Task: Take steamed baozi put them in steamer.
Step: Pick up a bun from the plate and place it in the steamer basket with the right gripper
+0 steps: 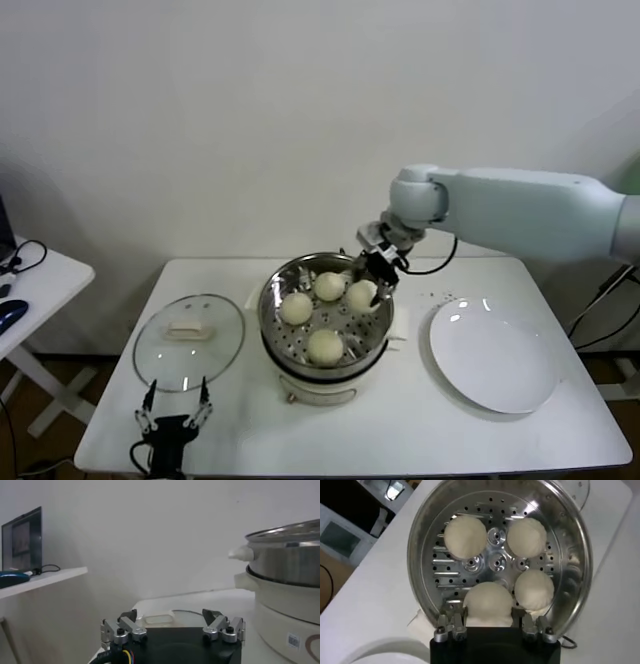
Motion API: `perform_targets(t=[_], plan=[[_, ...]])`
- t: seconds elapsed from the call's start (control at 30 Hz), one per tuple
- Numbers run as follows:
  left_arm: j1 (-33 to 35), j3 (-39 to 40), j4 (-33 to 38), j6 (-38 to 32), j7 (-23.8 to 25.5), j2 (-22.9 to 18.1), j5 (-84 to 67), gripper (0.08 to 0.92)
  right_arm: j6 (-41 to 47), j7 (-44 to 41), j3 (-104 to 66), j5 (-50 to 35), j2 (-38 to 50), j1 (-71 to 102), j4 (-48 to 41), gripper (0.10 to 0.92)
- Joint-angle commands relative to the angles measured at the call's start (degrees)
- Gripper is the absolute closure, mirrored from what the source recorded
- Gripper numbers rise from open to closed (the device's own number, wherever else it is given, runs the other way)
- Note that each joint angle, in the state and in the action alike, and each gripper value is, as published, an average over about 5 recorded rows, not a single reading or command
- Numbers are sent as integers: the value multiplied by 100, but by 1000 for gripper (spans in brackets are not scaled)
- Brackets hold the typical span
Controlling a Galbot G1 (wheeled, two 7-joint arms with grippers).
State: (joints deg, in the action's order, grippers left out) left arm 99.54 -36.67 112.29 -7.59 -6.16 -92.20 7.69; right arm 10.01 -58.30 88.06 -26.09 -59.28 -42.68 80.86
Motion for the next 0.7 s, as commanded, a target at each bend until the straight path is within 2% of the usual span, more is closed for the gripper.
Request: perform_targets(t=[0.03, 0.4, 0.53, 0.7], plan=[[4, -34, -6, -13, 0, -37, -45, 177, 39, 109, -204, 551, -314, 722, -297, 423], [0, -43, -16, -29, -13, -36, -61, 177, -5, 87, -337, 708, -350, 774, -333, 423], [-2, -46, -21, -33, -13, -34, -63, 177, -29, 69, -459, 524, -263, 794, -343, 414], [-17, -42, -14, -12, -2, -21, -69, 177, -66, -42, -698, 227, -44, 718, -319, 298]])
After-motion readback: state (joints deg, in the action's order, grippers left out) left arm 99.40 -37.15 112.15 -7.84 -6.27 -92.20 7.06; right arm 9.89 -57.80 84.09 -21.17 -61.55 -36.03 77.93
